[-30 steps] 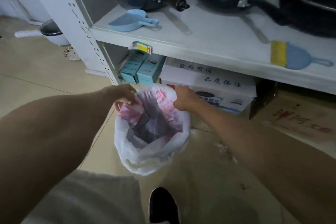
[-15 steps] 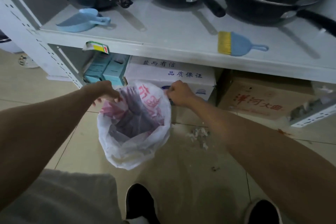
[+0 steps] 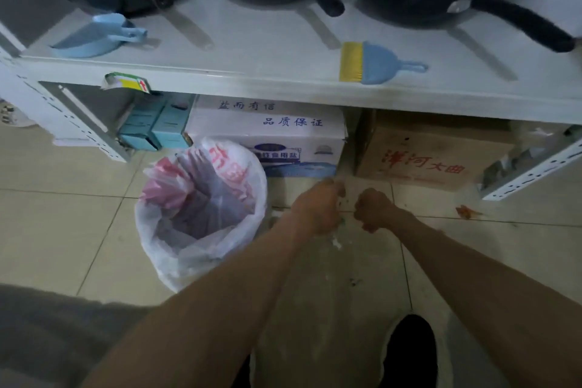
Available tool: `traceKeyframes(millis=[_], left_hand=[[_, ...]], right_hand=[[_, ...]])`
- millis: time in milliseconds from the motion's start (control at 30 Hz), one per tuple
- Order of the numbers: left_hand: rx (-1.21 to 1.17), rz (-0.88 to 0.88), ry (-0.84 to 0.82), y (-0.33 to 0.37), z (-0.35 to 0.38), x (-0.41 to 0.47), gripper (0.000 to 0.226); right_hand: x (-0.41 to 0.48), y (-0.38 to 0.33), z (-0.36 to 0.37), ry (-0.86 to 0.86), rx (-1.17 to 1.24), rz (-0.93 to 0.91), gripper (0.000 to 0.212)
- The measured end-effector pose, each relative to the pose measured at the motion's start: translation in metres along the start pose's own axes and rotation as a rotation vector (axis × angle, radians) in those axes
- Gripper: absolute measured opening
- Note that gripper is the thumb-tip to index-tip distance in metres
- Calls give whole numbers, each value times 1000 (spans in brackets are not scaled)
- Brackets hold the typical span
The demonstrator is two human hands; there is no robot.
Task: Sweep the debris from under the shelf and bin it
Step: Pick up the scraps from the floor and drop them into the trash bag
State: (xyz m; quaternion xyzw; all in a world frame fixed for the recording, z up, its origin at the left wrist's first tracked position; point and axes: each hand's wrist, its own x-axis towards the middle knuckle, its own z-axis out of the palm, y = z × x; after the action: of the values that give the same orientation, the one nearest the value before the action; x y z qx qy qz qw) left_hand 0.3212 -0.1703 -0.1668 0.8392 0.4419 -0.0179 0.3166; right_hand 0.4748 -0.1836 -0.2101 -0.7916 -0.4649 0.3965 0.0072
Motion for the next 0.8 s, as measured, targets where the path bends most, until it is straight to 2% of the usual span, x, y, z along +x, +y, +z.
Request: traceKeyframes(millis=[100,200,267,367,633,700,800], left_hand=[[-67,-252,-63,-18,62,10,55],[-192,-445,-26,-45,100,22,56],[-240,-556,10,-60,118,32,68],[-279,-565,51,-68,139,50,84],[-253,-504,91,-69,164,82,85],[-264,-499,111,-71,165,85,85],[-254,-476,134,-75,166,87,73]], right_hand=[[31,28,19,-35,-17,-12,44],[64,45,29,-34,-28,-87,55],[84,57,39,-27,-19,-113,60],[108,68,48,25,36,-149,58],[143,68,74,52,131,-356,62],[143,63,77,17,122,-382,56],[139,59,80,-54,73,-383,44]])
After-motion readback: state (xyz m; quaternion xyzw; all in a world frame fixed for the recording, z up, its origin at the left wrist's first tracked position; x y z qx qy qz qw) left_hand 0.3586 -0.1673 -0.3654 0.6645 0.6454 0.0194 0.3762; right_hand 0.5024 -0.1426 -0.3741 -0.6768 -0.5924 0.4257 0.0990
